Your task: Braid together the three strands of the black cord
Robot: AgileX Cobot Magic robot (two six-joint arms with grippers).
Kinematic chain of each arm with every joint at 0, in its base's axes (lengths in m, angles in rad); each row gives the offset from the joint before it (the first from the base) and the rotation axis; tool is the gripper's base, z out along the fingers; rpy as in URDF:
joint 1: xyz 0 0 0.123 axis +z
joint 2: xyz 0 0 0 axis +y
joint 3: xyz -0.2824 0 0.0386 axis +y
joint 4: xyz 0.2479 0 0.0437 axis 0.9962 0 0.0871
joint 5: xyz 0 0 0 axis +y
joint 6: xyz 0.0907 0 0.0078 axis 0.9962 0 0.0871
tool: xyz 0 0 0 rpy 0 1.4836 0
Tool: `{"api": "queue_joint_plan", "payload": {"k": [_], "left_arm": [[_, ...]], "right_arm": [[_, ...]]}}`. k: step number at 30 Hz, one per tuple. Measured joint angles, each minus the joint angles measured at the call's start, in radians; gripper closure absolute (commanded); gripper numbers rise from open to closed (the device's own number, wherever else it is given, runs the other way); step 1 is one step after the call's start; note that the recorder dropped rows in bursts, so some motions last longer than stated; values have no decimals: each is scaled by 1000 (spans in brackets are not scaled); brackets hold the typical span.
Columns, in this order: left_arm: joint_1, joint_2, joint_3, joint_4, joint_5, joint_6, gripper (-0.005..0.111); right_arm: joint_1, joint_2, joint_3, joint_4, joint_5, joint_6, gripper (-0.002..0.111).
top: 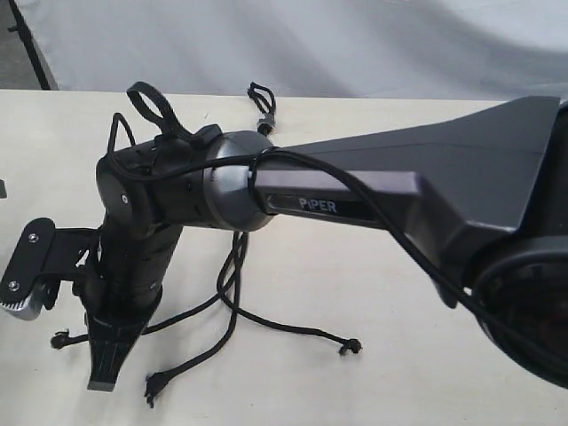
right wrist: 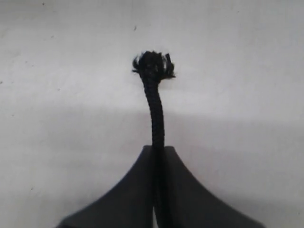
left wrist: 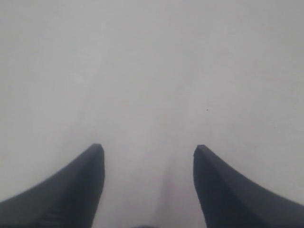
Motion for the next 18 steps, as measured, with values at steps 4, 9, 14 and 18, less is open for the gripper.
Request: {"api": "queue_joint_plan", "payload": {"k": [4, 9, 14, 18], "left_arm": [[0, 0, 0, 0, 1, 0, 53], [0, 0, 0, 0, 1, 0, 53], [0, 0, 0, 0, 1, 0, 53], [0, 0, -2, 0, 19, 0, 70]], "right_arm": [[0, 46, 0, 0, -17, 9, 106], [0, 60, 2, 0, -20, 38, 65], [0, 52, 2, 0, -13, 59, 25], [-5, -41, 2, -28, 35, 69, 34]]}}
